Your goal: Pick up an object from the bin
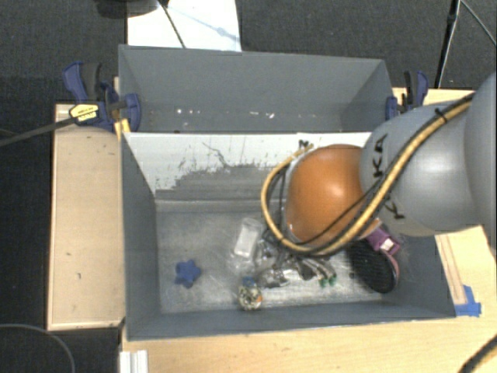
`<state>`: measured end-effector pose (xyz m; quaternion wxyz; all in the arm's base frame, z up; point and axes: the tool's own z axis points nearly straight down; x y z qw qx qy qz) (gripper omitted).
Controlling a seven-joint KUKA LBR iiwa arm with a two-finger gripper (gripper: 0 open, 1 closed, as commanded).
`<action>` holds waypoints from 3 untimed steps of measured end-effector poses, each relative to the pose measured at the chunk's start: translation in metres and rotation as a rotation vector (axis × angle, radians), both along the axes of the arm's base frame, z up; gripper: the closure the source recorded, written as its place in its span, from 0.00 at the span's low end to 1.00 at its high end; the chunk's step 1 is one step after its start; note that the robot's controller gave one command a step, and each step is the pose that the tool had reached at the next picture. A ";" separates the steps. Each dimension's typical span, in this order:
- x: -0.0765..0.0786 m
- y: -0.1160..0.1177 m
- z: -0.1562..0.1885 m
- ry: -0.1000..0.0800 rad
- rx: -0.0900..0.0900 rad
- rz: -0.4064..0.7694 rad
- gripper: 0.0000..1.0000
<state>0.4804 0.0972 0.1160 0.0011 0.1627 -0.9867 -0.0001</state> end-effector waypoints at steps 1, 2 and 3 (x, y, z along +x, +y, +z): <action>0.000 0.000 0.000 0.001 0.000 -0.003 0.00; 0.000 0.000 0.000 0.001 0.000 -0.005 1.00; 0.000 0.000 0.000 0.001 0.000 -0.006 0.00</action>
Offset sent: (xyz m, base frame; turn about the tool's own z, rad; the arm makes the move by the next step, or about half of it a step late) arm 0.0000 0.0000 0.0000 0.0000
